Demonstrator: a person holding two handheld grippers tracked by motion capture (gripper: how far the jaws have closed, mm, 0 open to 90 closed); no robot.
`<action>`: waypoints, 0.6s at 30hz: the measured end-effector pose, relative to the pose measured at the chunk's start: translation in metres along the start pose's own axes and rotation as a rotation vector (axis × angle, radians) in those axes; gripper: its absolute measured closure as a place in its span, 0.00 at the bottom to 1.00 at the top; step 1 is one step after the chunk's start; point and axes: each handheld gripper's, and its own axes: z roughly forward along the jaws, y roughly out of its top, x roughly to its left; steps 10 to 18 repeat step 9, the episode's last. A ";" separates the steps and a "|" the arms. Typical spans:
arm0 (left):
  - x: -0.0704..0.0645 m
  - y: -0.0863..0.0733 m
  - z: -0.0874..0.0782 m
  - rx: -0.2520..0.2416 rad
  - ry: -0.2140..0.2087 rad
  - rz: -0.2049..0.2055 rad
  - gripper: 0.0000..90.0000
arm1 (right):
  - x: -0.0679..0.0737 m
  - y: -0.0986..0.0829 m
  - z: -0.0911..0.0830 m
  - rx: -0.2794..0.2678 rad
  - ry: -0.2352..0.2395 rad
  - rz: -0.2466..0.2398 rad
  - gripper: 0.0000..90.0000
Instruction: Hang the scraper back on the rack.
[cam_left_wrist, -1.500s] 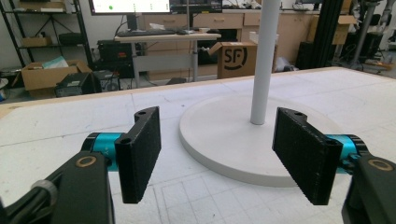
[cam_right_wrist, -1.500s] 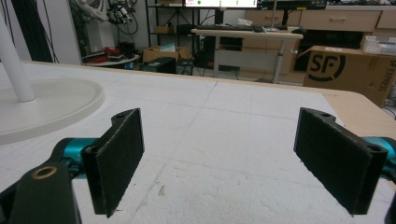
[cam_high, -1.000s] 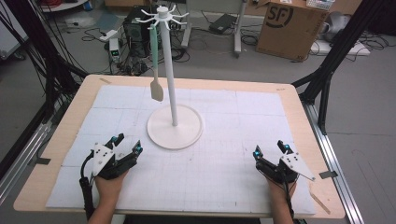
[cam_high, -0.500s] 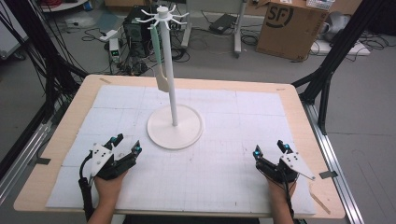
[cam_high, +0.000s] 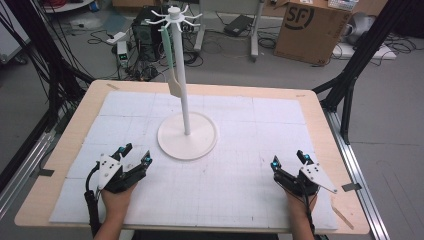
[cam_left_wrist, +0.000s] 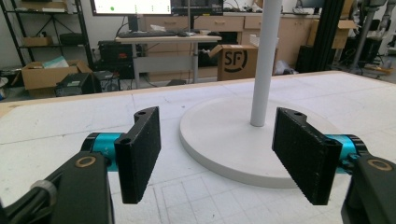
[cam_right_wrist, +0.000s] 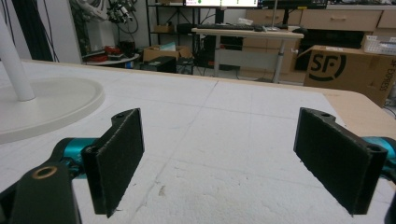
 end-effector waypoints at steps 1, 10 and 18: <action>0.000 0.000 0.000 0.000 0.000 0.002 0.37 | 0.000 0.000 0.000 -0.001 0.001 0.000 0.17; 0.000 0.000 0.000 0.000 0.000 0.000 0.37 | 0.000 0.000 0.000 -0.003 0.000 -0.006 0.17; 0.000 0.000 0.000 0.000 0.000 0.000 0.37 | 0.000 0.000 0.000 -0.003 0.000 -0.006 0.17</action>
